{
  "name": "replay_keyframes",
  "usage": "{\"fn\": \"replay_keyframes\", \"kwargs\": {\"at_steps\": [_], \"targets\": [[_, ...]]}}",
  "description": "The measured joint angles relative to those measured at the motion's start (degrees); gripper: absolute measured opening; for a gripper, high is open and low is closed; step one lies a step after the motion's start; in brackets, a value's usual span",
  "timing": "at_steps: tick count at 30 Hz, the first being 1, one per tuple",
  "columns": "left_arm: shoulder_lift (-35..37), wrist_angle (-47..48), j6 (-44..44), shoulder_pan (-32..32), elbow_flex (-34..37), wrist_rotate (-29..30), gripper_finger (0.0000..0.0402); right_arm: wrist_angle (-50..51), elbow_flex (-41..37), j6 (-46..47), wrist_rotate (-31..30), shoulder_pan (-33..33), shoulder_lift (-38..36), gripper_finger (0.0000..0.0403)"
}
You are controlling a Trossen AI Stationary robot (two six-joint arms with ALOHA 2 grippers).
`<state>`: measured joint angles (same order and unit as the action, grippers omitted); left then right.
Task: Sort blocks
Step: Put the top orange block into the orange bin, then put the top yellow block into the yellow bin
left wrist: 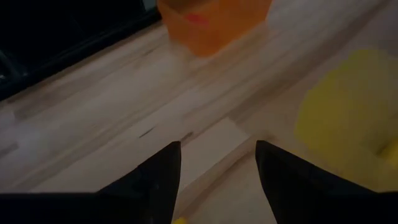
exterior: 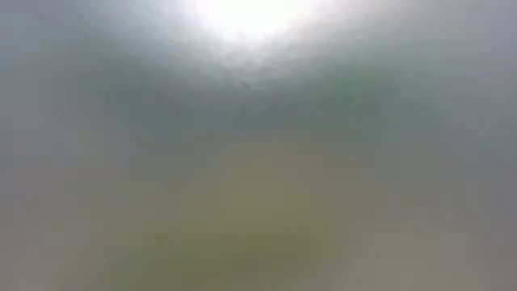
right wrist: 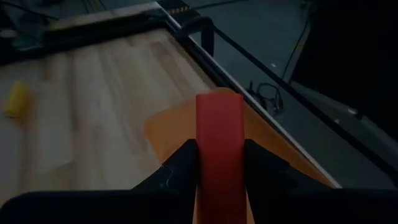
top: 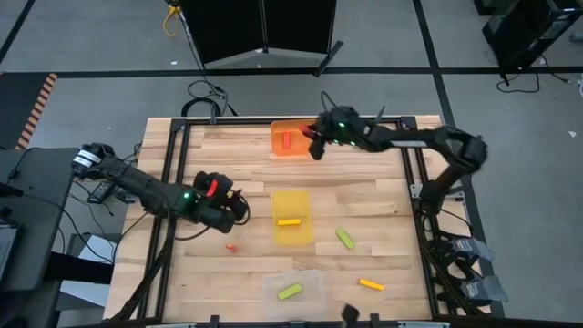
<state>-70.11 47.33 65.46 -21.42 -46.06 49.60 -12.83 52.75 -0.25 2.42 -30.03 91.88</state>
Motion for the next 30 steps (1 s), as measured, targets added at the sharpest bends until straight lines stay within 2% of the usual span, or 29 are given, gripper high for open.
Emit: {"fn": "replay_keyframes", "kwargs": {"at_steps": [4, 9, 11, 13, 16, 19, 24, 30], "targets": [[0.0, 2.18, -5.49, 2.16, 0.0, -2.49, 0.0214, 0.27, 7.29, -0.1, 0.15, -2.53, 8.83, 0.0117], [0.0, 6.95, -8.0, 3.93, 0.0, -7.53, 0.0214, 1.19, 11.62, 0.25, 1.9, -5.5, 12.94, 0.0249], [0.0, 9.55, -9.75, 4.55, 0.0, -10.32, 0.0214, 1.19, 11.51, 0.46, 4.7, -6.43, 12.55, 0.0284], [-0.12, 11.49, -11.88, 5.96, 0.0, -13.28, 0.0214, 1.29, 10.63, 0.6, 7.64, -6.98, 10.97, 0.0302], [-0.44, 11.56, -17.33, 9.91, 0.0, -18.37, 0.0214, 0.8, 8.51, 0.72, 11.19, -6.39, 7.02, 0.0306], [-0.66, 10.55, -24.8, 15.06, 0.0, -22.93, 0.0214, 0.93, 5.39, 0.72, 12.3, -3.94, 2.69, 0.0296], [-1.23, 8.64, -37.51, 23.19, 0.0, -29.28, 0.0214, 0.73, 0.77, 1.01, 12.07, 1.63, -4.71, 0.0275], [-3.29, 8.07, -48.21, 28.45, 0.0, -32.89, 0.0214, 0.88, -2.11, 2.84, 7.68, 8.51, -10.72, 0.0265]]}}
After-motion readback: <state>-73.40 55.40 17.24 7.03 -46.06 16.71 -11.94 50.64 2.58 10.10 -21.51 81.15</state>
